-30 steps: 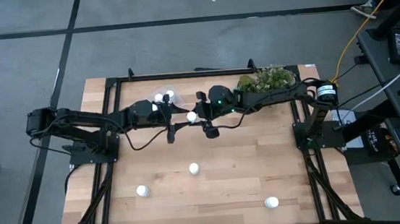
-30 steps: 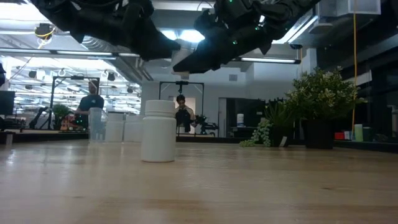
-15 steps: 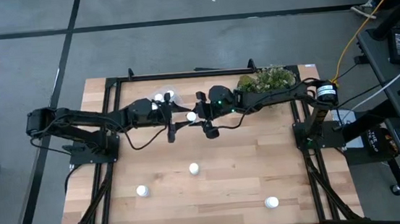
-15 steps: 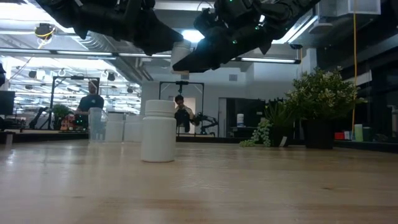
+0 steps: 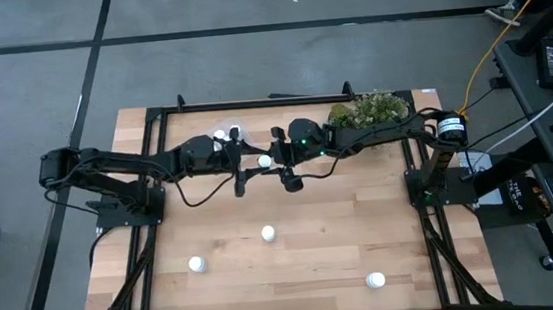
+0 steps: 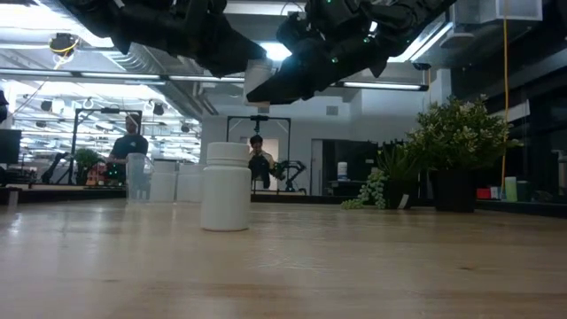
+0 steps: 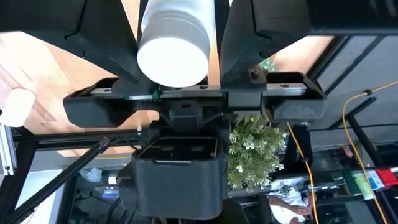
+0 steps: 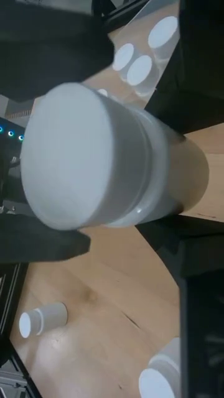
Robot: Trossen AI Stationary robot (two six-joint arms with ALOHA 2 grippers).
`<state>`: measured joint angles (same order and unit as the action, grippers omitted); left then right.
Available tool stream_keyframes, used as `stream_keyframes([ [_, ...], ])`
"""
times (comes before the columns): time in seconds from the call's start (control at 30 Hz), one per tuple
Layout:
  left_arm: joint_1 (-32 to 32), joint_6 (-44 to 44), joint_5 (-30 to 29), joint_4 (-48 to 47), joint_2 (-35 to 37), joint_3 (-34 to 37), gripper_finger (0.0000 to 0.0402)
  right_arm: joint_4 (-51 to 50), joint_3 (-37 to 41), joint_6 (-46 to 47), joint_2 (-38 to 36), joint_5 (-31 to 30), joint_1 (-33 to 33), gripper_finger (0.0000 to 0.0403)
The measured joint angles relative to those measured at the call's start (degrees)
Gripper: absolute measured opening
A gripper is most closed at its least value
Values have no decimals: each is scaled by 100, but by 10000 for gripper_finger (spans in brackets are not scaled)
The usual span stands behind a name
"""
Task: Pick and place pill bottles into a basket
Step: Put the white medicine bottle into the transparent bin
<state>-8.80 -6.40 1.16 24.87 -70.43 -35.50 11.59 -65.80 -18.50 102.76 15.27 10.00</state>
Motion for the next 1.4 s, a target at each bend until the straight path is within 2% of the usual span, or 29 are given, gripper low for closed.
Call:
stream_keyframes([
  [0.53, 0, -6, -6, -336, 4, -20, 210, -25, 4, -9, -1, 2, -2, 169],
  [0.8, 2, -295, -7, -390, 4, -20, 150, -23, 7, 14, 0, -7, 2, 168],
  [0.97, 0, -406, -8, -395, 4, -20, 149, -25, 7, -6, 0, -24, 2, 165],
  [1.27, 0, -453, -8, -490, 7, -18, 149, -19, 7, 20, -4, -1, -2, 240],
  [1.4, 0, -528, -17, -531, 33, -18, 149, -64, 7, 29, -17, -2, -2, 253],
])
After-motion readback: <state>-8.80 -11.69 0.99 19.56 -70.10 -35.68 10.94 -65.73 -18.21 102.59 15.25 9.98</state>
